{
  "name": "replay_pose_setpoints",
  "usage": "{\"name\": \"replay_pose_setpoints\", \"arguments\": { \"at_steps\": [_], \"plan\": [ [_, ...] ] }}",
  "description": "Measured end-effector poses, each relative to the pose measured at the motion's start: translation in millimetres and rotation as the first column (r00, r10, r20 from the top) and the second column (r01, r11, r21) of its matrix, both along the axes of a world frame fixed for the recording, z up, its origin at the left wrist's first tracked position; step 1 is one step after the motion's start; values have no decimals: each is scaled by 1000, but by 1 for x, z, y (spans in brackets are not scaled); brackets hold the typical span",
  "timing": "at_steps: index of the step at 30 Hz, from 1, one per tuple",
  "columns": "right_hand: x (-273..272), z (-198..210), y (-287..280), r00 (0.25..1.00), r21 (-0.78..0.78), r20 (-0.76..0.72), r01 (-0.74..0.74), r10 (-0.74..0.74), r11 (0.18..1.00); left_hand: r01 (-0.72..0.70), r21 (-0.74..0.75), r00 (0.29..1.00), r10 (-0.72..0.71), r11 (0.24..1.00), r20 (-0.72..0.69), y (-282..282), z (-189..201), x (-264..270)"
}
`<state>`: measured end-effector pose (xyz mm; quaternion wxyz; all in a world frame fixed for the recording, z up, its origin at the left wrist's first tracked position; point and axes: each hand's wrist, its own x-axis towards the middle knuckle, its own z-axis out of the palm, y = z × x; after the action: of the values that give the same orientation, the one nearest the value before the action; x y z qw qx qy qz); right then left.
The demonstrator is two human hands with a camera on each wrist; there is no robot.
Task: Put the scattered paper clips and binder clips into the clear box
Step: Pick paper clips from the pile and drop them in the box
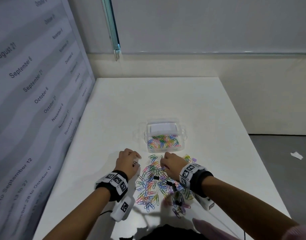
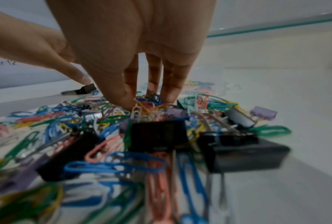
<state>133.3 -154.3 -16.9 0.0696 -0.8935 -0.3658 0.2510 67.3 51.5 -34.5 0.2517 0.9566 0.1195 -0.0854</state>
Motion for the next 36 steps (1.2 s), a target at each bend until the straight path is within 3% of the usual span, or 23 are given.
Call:
{"name": "replay_pose_setpoints", "arguments": {
  "at_steps": [5,9,14,20,25,30,33,36],
  "plan": [
    [4,9,-1,991,47,-90,104,-99,993,174,-14,977,-174,985,-122,-34,4,17],
    [10,18,-10,975,138,-97,214,-202,967,227,31,958,-217,973,-188,-49,2,28],
    [21,29,-20,944,278,-144,327,-297,903,205,-4,954,-201,979,-222,-55,5,33],
    [44,36,-20,912,332,-150,411,-383,849,155,-47,957,-162,987,-241,-51,9,33],
    [59,42,-16,864,410,-163,499,-477,764,16,-198,975,-59,980,-215,-46,17,36],
    [42,32,-13,920,323,-112,391,-375,862,-48,-333,992,5,942,-128,-41,33,50],
    [26,20,-13,961,125,-121,263,-249,957,-92,-407,994,62,909,-87,-40,40,64],
    [12,8,-10,975,-7,-131,183,-182,983,-130,-453,991,113,882,-65,-44,49,78]
  ]
}}
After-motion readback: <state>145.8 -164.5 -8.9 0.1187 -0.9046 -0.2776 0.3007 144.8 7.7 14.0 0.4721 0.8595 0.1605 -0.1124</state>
